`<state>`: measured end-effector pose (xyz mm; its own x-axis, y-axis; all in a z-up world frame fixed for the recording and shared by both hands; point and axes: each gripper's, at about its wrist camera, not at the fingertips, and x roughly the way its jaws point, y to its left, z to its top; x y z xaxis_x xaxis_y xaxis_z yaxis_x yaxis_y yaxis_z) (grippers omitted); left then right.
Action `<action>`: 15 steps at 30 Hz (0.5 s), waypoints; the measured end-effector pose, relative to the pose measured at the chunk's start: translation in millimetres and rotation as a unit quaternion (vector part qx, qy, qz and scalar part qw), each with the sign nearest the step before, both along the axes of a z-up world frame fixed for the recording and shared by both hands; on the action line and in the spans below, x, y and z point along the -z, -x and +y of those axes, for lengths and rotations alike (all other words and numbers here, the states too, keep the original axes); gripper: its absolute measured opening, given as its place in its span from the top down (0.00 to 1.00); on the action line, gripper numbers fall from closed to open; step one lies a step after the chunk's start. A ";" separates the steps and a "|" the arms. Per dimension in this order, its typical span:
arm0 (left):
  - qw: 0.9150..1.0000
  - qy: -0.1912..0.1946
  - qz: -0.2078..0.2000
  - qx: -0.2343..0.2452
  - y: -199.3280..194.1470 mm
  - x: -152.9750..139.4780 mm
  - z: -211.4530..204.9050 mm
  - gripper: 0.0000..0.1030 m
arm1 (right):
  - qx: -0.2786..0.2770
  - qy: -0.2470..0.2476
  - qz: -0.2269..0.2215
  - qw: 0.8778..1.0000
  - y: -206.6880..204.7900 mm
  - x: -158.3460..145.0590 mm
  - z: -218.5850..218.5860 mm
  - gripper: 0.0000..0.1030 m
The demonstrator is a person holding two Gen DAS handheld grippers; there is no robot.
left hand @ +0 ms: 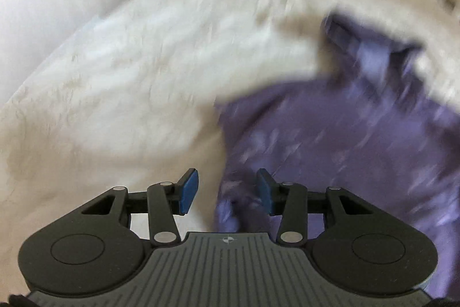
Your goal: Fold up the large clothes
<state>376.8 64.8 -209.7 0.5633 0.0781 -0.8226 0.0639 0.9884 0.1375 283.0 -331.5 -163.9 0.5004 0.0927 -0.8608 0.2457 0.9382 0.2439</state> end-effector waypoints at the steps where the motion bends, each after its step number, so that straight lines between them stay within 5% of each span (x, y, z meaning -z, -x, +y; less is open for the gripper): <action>1: 1.000 -0.015 0.027 -0.005 -1.6 11.7 2.8 0.56 | -0.002 -0.001 0.001 1.000 0.1 -0.5 0.6 0.72; 11: 0.999 0.041 0.034 -0.004 22.7 24.6 27.1 0.55 | 0.028 0.045 0.042 0.998 4.0 -0.3 1.3 0.61; 15: 0.995 0.086 0.039 -0.025 29.8 28.1 43.2 0.54 | 0.058 0.139 0.010 0.989 -2.3 -23.4 16.3 0.56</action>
